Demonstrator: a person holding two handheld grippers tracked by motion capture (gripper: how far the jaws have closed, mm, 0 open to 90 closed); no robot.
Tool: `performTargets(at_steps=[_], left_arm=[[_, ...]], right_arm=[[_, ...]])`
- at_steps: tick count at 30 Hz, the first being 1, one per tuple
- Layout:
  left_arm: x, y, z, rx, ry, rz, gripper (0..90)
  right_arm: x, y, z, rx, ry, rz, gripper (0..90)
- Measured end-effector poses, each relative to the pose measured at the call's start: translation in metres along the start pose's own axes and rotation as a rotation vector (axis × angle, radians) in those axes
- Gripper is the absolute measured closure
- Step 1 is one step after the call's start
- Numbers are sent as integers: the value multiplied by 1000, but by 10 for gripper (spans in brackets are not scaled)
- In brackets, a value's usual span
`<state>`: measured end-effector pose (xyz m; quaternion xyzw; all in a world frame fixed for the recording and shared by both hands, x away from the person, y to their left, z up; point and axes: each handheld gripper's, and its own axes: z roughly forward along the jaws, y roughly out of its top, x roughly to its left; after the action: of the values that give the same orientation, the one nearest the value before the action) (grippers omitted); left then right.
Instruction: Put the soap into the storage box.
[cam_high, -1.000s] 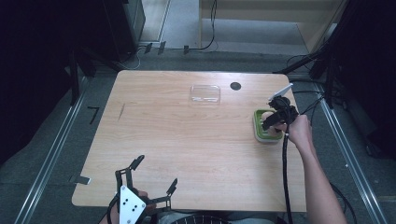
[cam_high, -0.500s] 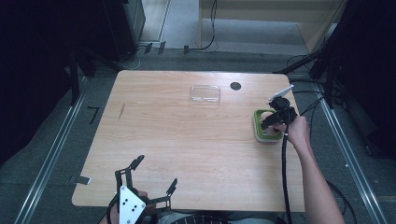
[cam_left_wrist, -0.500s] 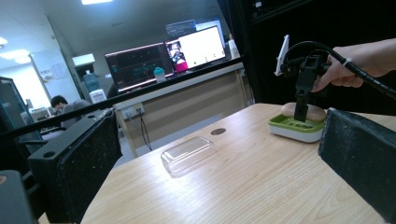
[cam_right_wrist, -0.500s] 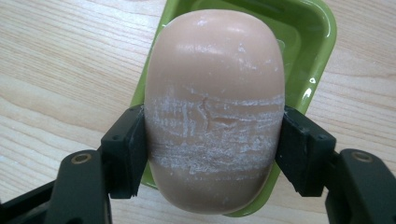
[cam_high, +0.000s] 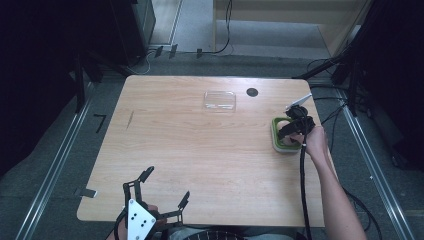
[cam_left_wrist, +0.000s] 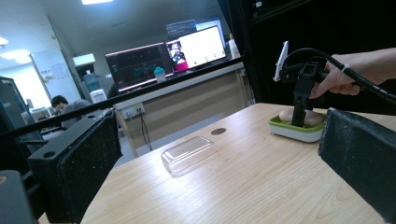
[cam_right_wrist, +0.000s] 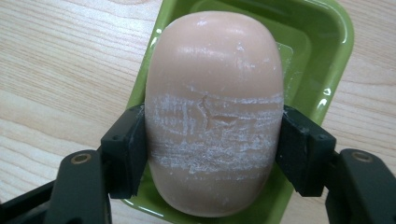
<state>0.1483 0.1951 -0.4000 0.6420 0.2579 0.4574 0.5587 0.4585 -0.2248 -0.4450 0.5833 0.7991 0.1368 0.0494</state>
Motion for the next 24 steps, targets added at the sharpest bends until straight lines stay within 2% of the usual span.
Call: performTargets(at_steps=[6, 24], left_arm=[[0, 0, -1, 1, 2, 0, 0], [0, 0, -1, 5, 4, 1, 0]], right_arm=[[5, 2, 2, 10, -26, 1, 332], [3, 2, 8, 15, -26, 4, 333]])
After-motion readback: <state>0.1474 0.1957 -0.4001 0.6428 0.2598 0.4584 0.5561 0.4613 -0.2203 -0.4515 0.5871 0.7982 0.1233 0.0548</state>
